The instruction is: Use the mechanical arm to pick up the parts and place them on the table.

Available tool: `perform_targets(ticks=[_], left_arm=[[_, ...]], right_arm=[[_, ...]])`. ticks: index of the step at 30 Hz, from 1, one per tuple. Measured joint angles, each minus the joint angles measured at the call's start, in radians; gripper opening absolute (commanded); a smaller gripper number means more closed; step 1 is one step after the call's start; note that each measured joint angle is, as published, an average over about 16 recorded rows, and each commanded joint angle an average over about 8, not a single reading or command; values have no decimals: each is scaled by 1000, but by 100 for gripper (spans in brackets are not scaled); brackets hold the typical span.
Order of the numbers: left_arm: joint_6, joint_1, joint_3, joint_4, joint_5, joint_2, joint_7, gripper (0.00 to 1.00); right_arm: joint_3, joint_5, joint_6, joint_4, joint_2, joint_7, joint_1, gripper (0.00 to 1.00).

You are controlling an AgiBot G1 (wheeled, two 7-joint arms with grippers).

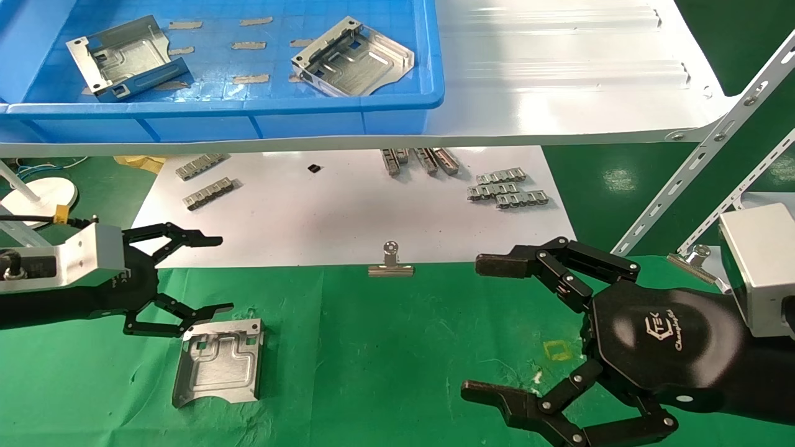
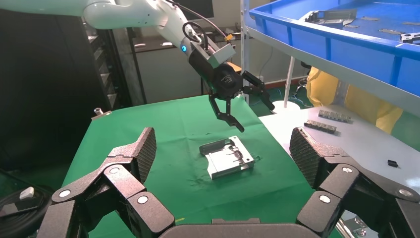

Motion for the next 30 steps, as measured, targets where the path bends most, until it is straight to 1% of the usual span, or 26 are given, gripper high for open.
perform_targets(ticks=[8,30], left_arm=[[-10,56,-41,-109,-36,-20,-82,100],[-49,274,-199,-532,-180,-95,-403,100]], right_arm=[[0,0,0,0,0,0,0,100],[0,0,0,0,0,0,0,100]])
